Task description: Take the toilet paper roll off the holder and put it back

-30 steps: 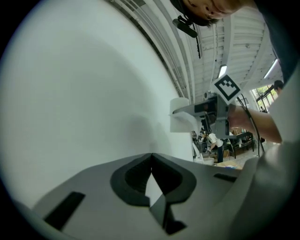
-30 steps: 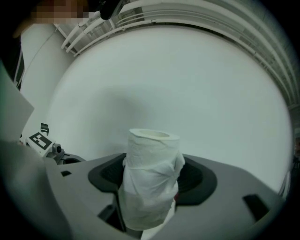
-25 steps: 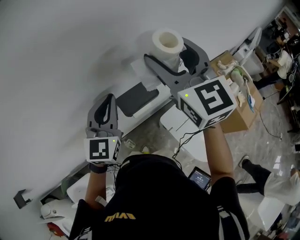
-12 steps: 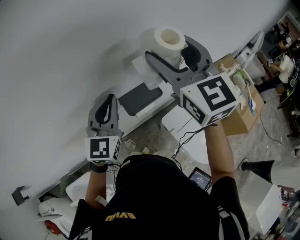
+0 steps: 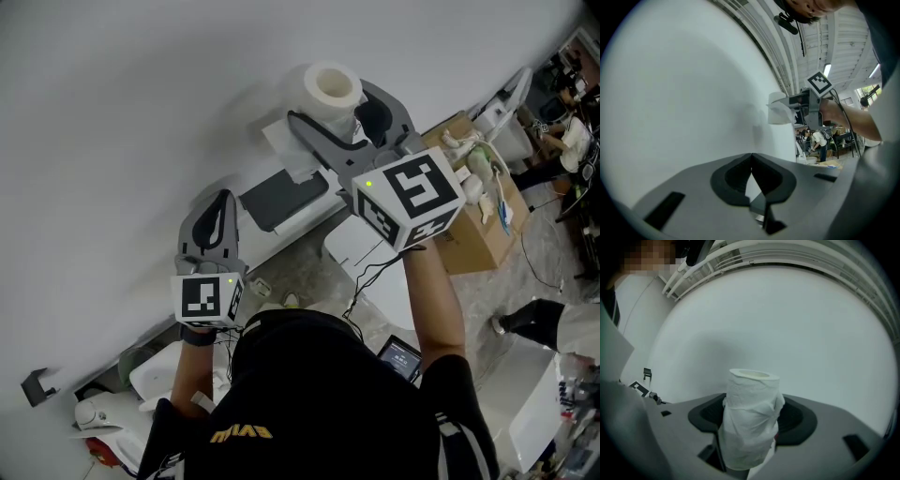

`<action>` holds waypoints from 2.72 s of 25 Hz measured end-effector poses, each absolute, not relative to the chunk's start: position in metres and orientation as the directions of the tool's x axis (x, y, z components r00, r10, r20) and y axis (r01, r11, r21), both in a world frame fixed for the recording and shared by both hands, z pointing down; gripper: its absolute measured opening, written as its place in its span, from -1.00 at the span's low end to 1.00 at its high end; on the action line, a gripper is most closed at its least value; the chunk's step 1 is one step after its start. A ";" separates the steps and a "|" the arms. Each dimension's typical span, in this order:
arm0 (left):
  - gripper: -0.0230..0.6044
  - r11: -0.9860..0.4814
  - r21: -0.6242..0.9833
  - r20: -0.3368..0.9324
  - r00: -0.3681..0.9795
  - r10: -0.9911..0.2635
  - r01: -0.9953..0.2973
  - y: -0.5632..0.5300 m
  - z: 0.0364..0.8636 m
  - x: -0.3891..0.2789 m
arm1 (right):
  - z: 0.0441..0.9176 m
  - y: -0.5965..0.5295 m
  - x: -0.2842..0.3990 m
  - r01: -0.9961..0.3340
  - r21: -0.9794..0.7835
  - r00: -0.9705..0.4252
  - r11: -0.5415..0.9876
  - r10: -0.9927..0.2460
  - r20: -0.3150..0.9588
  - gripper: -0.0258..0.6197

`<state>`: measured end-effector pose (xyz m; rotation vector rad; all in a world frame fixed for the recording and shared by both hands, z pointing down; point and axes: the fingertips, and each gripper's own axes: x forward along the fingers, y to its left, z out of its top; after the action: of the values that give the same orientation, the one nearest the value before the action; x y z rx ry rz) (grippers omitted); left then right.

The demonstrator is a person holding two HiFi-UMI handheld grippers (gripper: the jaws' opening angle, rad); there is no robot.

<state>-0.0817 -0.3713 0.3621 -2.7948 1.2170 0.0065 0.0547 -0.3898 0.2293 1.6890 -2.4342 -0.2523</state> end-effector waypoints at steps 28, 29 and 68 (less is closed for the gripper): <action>-0.89 -0.667 -0.051 -0.002 0.668 -0.744 -0.743 -0.371 0.385 -0.094 | 0.395 -0.403 0.027 -0.933 0.154 -0.308 0.326 -0.943 0.129 0.04; -0.89 -0.667 -0.050 -0.001 0.668 -0.744 -0.743 -0.371 0.386 -0.094 | 0.400 -0.404 0.027 -0.932 0.160 -0.305 0.324 -0.943 0.135 0.04; -0.89 -0.658 -0.017 0.025 0.658 -0.753 -0.753 -0.363 0.404 -0.091 | 0.431 -0.392 0.033 -0.936 0.181 -0.268 0.301 -0.945 0.187 0.34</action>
<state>-0.0913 -0.3631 0.4042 -2.8560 1.2970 -0.0470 0.0332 -0.3921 0.4310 1.7165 -2.3122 -0.0498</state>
